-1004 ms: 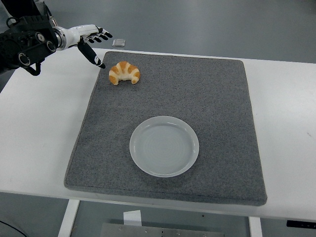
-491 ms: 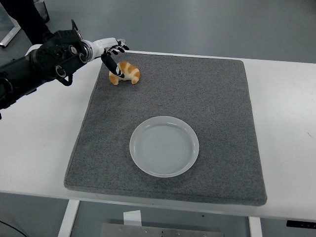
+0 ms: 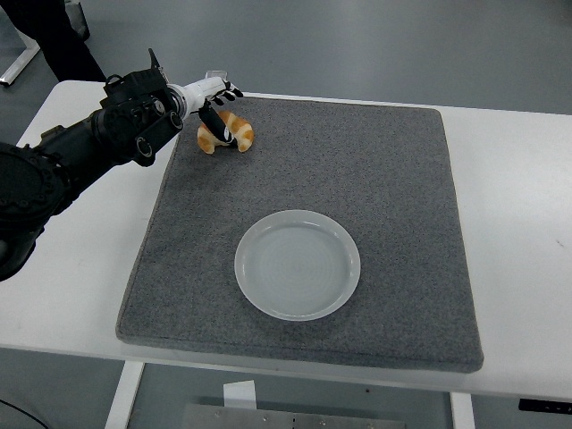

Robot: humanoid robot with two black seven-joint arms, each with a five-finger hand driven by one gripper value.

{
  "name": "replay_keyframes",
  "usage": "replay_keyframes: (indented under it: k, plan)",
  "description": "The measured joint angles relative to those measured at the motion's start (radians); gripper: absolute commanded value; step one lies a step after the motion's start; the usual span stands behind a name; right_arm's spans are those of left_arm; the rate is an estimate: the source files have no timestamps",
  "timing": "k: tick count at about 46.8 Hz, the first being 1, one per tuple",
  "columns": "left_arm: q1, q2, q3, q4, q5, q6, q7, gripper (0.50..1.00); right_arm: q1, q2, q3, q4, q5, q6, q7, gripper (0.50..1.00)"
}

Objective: Place the bread on the plate

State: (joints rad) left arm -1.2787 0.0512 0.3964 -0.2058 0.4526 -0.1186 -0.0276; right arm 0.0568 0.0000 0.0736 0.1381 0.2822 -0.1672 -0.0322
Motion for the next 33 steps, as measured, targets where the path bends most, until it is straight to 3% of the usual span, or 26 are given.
replay_keyframes:
  k: [33]
  plan:
    - [0.036,-0.041,0.006,0.038,0.015,0.033,0.009,0.896,0.0,0.0,0.0,0.0,0.0,0.0,0.0,0.952]
